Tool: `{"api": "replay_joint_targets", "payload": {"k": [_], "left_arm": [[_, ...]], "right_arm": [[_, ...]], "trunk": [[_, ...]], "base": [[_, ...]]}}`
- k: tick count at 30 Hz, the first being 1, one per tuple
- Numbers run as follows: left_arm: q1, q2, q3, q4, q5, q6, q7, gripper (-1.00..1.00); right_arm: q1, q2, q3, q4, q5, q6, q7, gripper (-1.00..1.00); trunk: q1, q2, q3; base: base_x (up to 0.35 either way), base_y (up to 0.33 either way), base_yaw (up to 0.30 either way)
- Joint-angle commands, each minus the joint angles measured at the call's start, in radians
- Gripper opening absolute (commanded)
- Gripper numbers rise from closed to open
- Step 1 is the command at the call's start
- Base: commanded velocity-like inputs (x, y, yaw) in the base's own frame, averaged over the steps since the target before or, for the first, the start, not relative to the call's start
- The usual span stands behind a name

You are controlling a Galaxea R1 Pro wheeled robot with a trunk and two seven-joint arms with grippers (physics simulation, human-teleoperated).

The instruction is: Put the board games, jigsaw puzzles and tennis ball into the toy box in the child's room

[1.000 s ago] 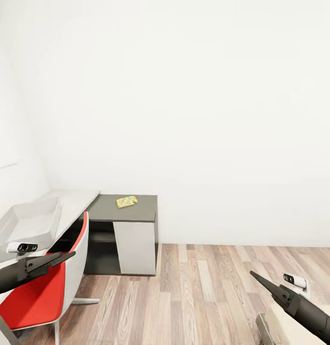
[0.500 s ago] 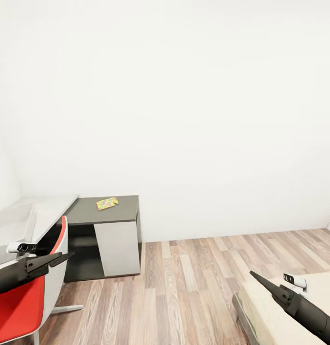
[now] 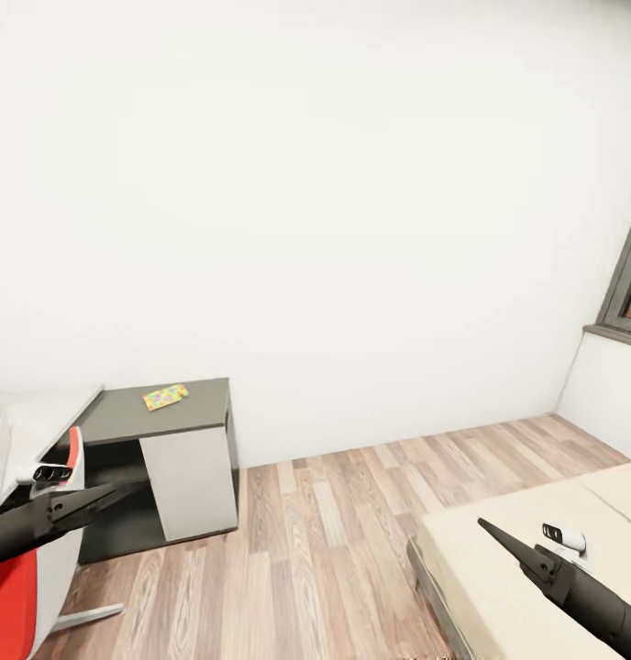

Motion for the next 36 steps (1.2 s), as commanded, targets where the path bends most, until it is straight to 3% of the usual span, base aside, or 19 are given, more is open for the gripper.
{"api": "replay_joint_targets", "payload": {"k": [1, 36], "left_arm": [[0.0, 0.0, 0.0, 0.0, -0.001, 0.011, -0.004, 1.0], [0.0, 0.0, 0.0, 0.0, 0.0, 0.011, -0.004, 1.0]], "right_arm": [[0.001, 0.0, 0.0, 0.0, -0.007, 0.008, -0.001, 1.0], [0.001, 0.0, -0.003, 0.001, -0.008, 0.01, 0.001, 1.0]], "trunk": [[0.0, -0.001, 0.001], [0.0, -0.001, 0.028]], "base": [[-0.101, 0.0, -0.276], [-0.175, 0.0, -0.275]]}}
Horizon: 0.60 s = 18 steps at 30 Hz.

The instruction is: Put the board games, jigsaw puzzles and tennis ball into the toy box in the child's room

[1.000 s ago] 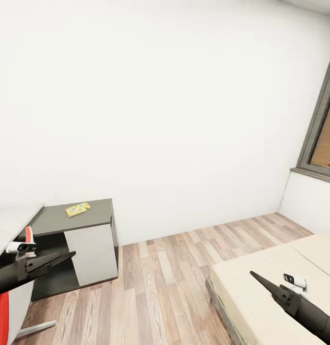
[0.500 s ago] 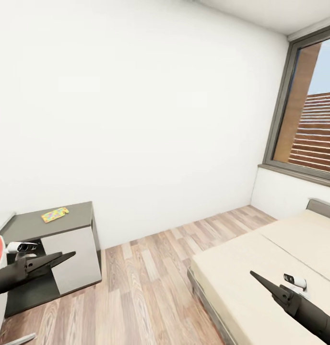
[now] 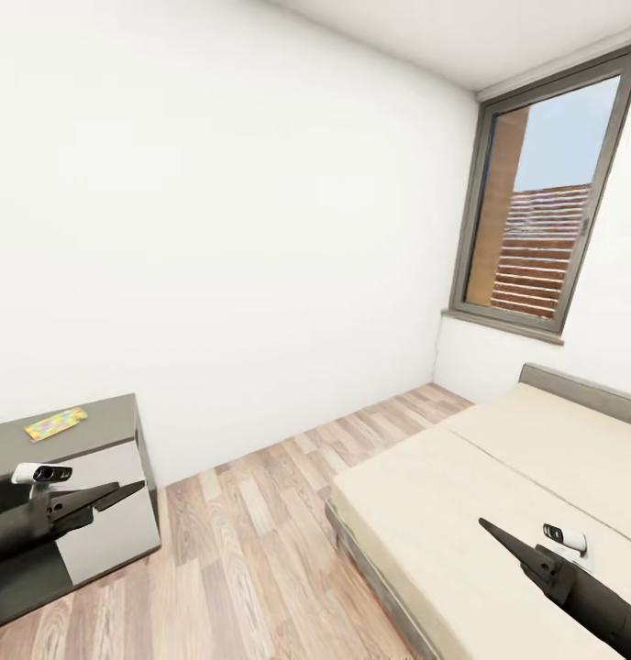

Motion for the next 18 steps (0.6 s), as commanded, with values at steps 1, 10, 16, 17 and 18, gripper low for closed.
{"api": "replay_joint_targets", "payload": {"k": [1, 10, 16, 17, 18], "left_arm": [[0.0, 0.0, 0.0, 0.0, -0.001, 0.011, -0.004, 1.0], [0.0, 0.0, 0.0, 0.0, -0.001, 0.011, -0.004, 1.0], [0.0, -0.001, 0.0, 0.0, -0.001, 0.011, -0.004, 1.0], [0.0, -0.001, 0.0, 0.0, -0.001, 0.011, -0.004, 1.0], [0.0, -0.001, 0.0, 0.0, -0.001, 0.011, -0.004, 1.0]], "right_arm": [[0.001, 0.0, 0.0, 0.0, -0.007, 0.008, -0.001, 1.0], [0.0, 0.0, 0.001, 0.001, -0.007, 0.011, -0.002, 1.0], [-0.001, 0.0, -0.002, 0.002, -0.007, 0.012, -0.003, 1.0], [-0.001, 0.0, -0.002, 0.002, -0.007, 0.012, -0.003, 1.0], [-0.001, 0.0, -0.002, 0.003, -0.007, 0.013, -0.003, 1.0]], "trunk": [[0.0, -0.001, 0.001], [0.0, -0.001, 0.008], [0.0, -0.001, 0.012], [0.0, -0.001, 0.013], [0.0, -0.001, 0.014]], "base": [[-0.139, 0.0, -0.274], [-0.045, 0.0, -0.274], [-0.004, 0.0, -0.272], [-0.001, 0.0, -0.27], [-0.006, 0.0, -0.27]]}}
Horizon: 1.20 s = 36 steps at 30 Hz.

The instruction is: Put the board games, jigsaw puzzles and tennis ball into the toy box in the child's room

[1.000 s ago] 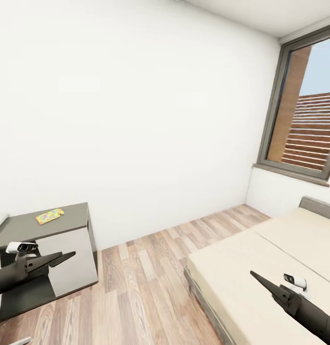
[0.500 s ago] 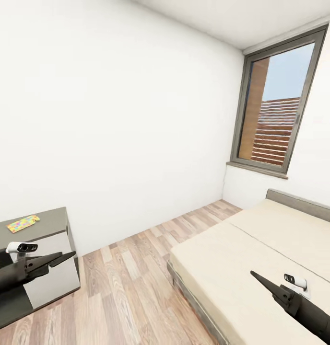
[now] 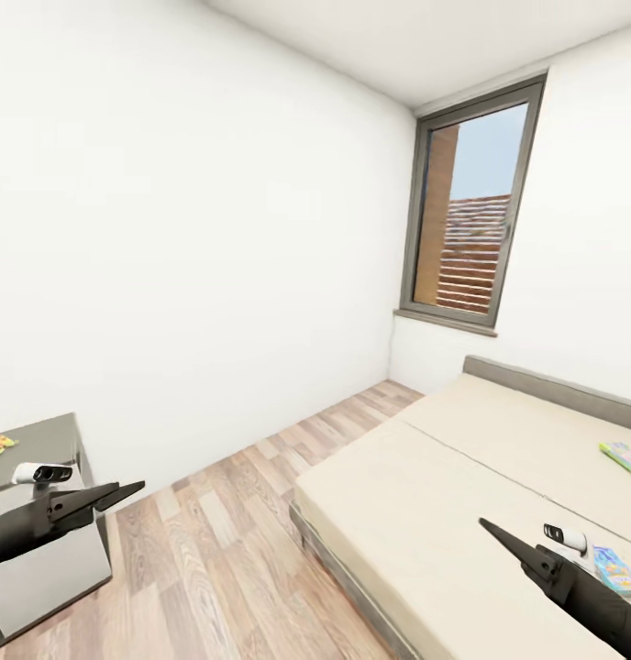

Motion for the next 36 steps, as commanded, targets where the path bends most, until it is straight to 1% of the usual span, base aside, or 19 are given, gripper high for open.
{"api": "replay_joint_targets", "payload": {"k": [1, 9, 16, 27, 36], "left_arm": [[0.0, 0.0, 0.0, 0.0, -0.001, 0.011, -0.004, 1.0], [0.0, 0.0, 0.0, 0.0, -0.001, 0.011, -0.004, 1.0], [0.0, 0.0, -0.001, 0.0, -0.001, 0.011, -0.004, 1.0], [0.0, 0.0, -0.001, 0.0, -0.001, 0.011, -0.004, 1.0], [0.0, 0.0, -0.001, 0.0, -0.001, 0.011, -0.004, 1.0]], "right_arm": [[0.001, 0.0, 0.0, 0.0, -0.007, 0.008, -0.001, 1.0], [0.0, 0.0, -0.003, 0.014, -0.008, 0.009, -0.001, 1.0], [-0.001, 0.0, -0.004, 0.022, -0.008, 0.009, -0.003, 1.0], [-0.002, 0.0, -0.004, 0.022, -0.007, 0.014, -0.012, 1.0], [-0.005, -0.002, -0.005, 0.053, -0.009, 0.017, -0.016, 1.0]], "trunk": [[0.0, 0.0, 0.001], [0.0, 0.0, 0.007], [0.0, 0.0, 0.012], [0.0, 0.0, 0.013], [0.0, 0.0, 0.002]], "base": [[-0.015, 0.0, -0.27], [-0.075, 0.0, -0.27], [-0.156, -0.019, -0.246], [-0.22, -0.089, -0.067], [-0.066, -0.009, -0.114]]}}
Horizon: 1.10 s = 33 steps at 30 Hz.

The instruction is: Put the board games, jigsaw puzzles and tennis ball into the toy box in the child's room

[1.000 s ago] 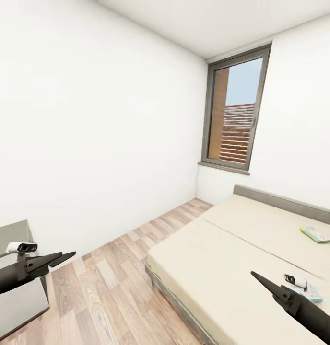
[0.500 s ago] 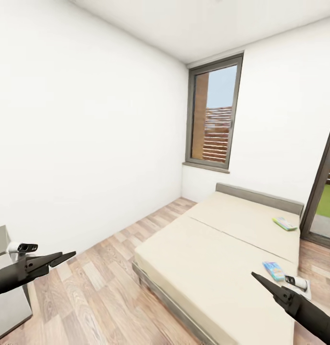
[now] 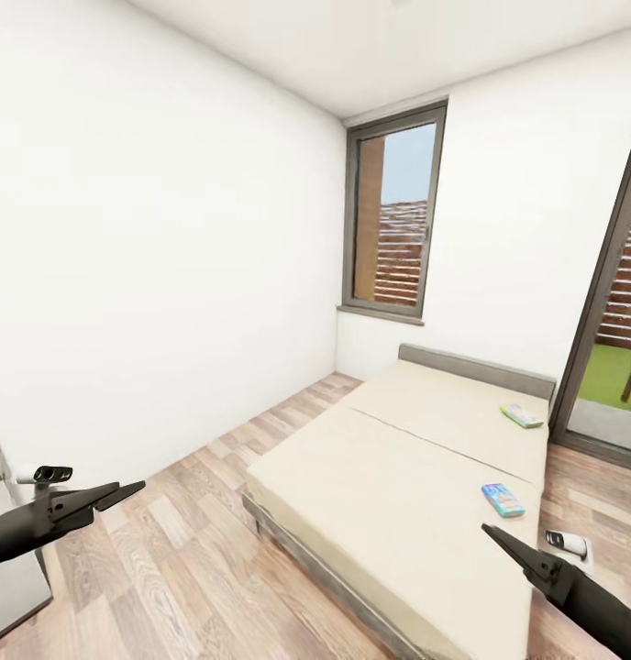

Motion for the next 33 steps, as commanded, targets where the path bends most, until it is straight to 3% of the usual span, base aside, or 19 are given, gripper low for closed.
{"api": "replay_joint_targets", "payload": {"k": [1, 18, 33], "left_arm": [[0.0, 0.0, 0.0, 0.0, -0.001, 0.011, -0.004, 1.0], [0.0, 0.0, 0.0, 0.0, -0.001, 0.011, -0.004, 1.0], [0.0, 0.0, 0.001, 0.0, -0.001, 0.011, -0.004, 1.0]], "right_arm": [[0.0, 0.0, 0.0, 0.003, -0.007, 0.008, -0.001, 1.0], [-0.004, -0.001, 0.0, 0.033, -0.007, 0.008, -0.002, 1.0], [-0.006, -0.001, 0.0, 0.065, -0.009, 0.007, -0.001, 1.0]], "trunk": [[0.0, -0.001, -0.001], [0.0, -0.001, -0.024], [0.0, -0.001, -0.031]], "base": [[-0.013, -0.002, -0.127], [-0.002, -0.005, -0.132], [0.0, -0.141, -0.241]]}}
